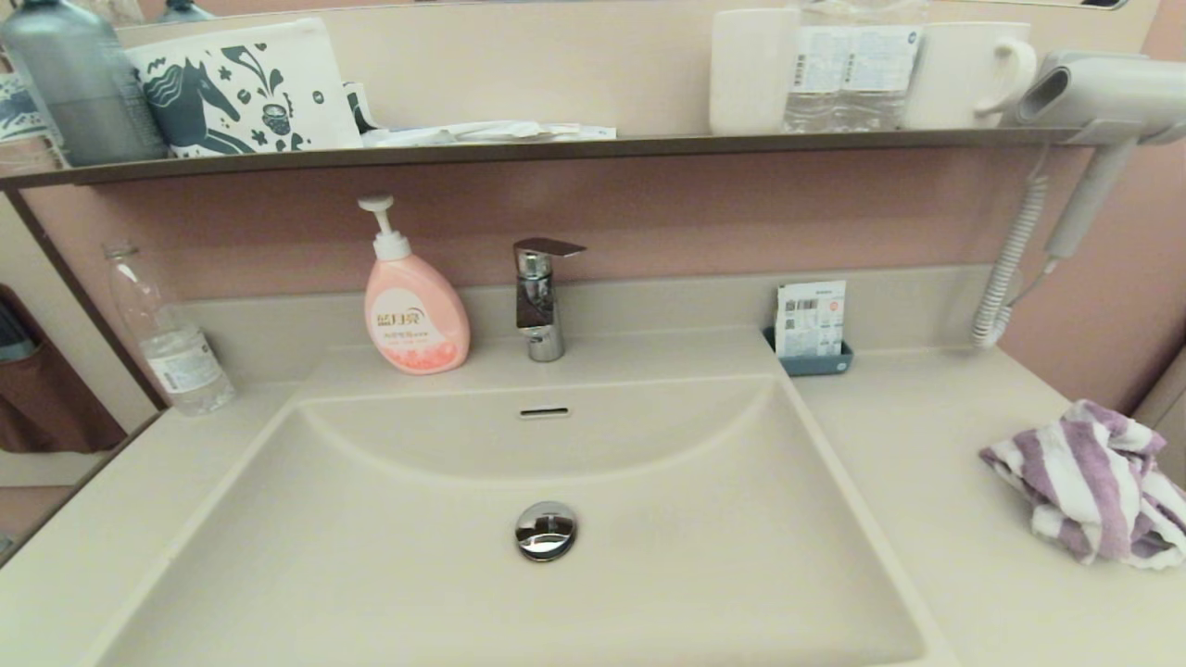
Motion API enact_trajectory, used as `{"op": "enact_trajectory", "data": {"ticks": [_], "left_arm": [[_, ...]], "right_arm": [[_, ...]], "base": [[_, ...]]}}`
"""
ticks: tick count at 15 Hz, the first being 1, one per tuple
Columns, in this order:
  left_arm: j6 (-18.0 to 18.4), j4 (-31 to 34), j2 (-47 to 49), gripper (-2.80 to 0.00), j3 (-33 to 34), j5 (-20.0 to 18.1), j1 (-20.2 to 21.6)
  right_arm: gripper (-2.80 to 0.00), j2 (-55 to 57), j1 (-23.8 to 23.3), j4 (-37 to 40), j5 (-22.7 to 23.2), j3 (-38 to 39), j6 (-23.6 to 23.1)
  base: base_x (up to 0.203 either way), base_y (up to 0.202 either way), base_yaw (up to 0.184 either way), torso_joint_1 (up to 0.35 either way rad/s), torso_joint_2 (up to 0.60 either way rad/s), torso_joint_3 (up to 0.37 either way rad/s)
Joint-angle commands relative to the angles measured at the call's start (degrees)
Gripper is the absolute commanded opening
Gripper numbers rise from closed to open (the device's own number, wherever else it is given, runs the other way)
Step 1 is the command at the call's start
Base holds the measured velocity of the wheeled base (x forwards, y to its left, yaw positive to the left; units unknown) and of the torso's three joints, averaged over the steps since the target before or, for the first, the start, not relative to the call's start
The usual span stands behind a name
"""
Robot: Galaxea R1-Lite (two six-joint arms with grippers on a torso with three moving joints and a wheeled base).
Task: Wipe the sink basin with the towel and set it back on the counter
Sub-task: Turn on the faucet
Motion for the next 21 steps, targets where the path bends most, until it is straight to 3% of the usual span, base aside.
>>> {"op": "enact_trajectory", "data": {"ticks": [1, 11, 14, 21], "left_arm": [[-0.1, 0.0, 0.0, -2.80, 0.0, 0.1, 0.0], [1.1, 0.5, 0.0, -2.80, -0.8, -0.1, 0.0], [1.2, 2.7, 1.3, -2.80, -6.7, -3.7, 0.0], [1.3, 3.3, 21.3, -2.80, -18.6, -7.9, -0.1]], "right_arm": [[-2.80, 0.0, 0.0, 0.0, 0.0, 0.0, 0.0], [-2.80, 0.0, 0.0, 0.0, 0.0, 0.0, 0.0], [-2.80, 0.0, 0.0, -0.1, 0.0, 0.0, 0.0], [-2.80, 0.0, 0.0, 0.0, 0.0, 0.0, 0.0]], "base": [[0.000, 0.000, 0.000, 0.000, 0.00, 0.000], [0.000, 0.000, 0.000, 0.000, 0.00, 0.000], [0.000, 0.000, 0.000, 0.000, 0.00, 0.000], [0.000, 0.000, 0.000, 0.000, 0.00, 0.000]]}}
